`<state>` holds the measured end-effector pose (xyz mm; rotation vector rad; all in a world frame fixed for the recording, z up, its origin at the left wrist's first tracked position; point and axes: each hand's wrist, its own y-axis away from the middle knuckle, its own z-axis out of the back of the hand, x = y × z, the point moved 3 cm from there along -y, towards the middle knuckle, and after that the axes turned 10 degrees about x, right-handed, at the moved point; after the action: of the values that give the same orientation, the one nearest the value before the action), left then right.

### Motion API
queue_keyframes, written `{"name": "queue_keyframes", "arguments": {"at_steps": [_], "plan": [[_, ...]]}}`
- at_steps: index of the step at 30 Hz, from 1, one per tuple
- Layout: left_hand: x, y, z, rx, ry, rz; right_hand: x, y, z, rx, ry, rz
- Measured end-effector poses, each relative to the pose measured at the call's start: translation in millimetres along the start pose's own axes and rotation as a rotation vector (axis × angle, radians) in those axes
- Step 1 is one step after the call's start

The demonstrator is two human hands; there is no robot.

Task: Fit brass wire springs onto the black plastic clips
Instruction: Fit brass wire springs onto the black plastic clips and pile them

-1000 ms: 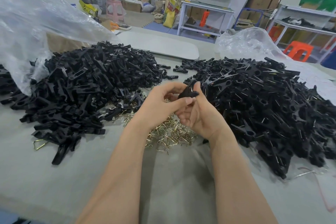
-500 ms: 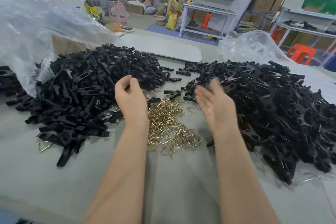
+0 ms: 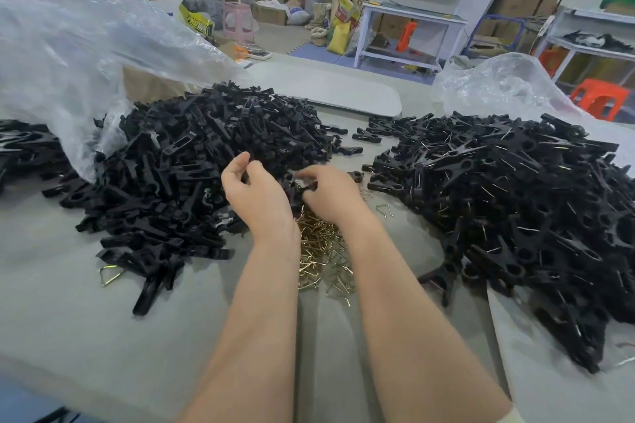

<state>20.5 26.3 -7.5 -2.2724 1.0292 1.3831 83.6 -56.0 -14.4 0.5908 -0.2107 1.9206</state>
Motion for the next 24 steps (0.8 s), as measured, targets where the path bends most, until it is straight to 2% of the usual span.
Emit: {"name": "queue_keyframes", "arguments": {"at_steps": [2, 6, 8, 11, 14, 16, 18, 21, 24], "plan": [[1, 0, 0, 0.006, -0.007, 0.003, -2, -2, -3, 0.006, 0.039, -0.074], [1, 1, -3, 0.054, -0.052, -0.011, -14, 6, 8, -0.179, -0.054, -0.192], [2, 3, -6, 0.122, -0.129, -0.030, -24, 14, 19, -0.305, -0.198, -0.195], [5, 6, -15, 0.316, -0.313, -0.085, -33, 29, 38, -0.440, -0.552, -0.106], [10, 10, -26, 0.533, -0.467, -0.109, -26, 37, 45, -0.334, -0.844, 0.019], [12, 13, -29, 0.621, -0.433, -0.068, -16, 38, 45, -0.286, -0.863, 0.077], [13, 11, -27, 0.610, -0.330, -0.016, -5, 39, 43, -0.289, -0.855, 0.102], [12, 3, -18, 0.502, -0.104, 0.092, 7, 38, 36, -0.212, -0.787, 0.144], [9, -2, -12, 0.375, -0.041, 0.074, 9, 36, 30, -0.237, -0.595, 0.080]]}}
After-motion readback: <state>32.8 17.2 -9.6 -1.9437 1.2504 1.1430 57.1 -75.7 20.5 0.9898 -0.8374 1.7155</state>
